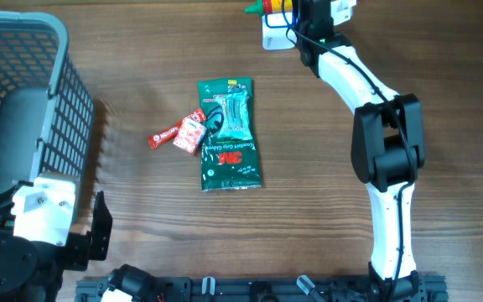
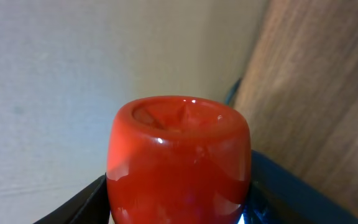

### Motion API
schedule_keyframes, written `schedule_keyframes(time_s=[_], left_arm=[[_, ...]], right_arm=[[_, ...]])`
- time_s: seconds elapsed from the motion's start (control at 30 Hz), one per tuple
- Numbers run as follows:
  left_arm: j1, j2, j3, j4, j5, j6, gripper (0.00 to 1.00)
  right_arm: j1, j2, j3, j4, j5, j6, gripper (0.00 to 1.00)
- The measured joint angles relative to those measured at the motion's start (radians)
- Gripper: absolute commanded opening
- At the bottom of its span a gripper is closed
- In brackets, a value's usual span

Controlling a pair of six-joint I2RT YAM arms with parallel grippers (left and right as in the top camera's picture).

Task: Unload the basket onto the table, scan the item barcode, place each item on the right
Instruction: 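Carry the bottle right and set it down at the table's right edge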

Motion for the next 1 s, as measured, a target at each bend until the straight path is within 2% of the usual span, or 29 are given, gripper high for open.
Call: schedule_keyframes(time_s=[0.33,0.53,0.7,0.8,1.0], left_arm=[[0.000,0.000,0.000,0.000,0.000,0.000,1.00],[0.000,0.000,0.000,0.000,0.000,0.000,1.00],[0.000,0.000,0.000,0.000,0.000,0.000,1.00],[0.000,0.000,0.000,0.000,0.000,0.000,1.00],[0.000,0.000,0.000,0.000,0.000,0.000,1.00]], right_arm=[[-0.052,-0.015,0.086,-0.321,-0.016,-0.007,0.46],[-0.120,-0.117,0.088,-0.611,-0.026,-0.011,0.45],[-0.240,-0.197,0.099,-0.831,-0.029,-0.012,0.41],[-0.359,-0.204,0.103,-0.959,-0.019,-0.010,0.40],[-0.507,-0.204,0.103,-1.089,0.064,-0.011,0.41]])
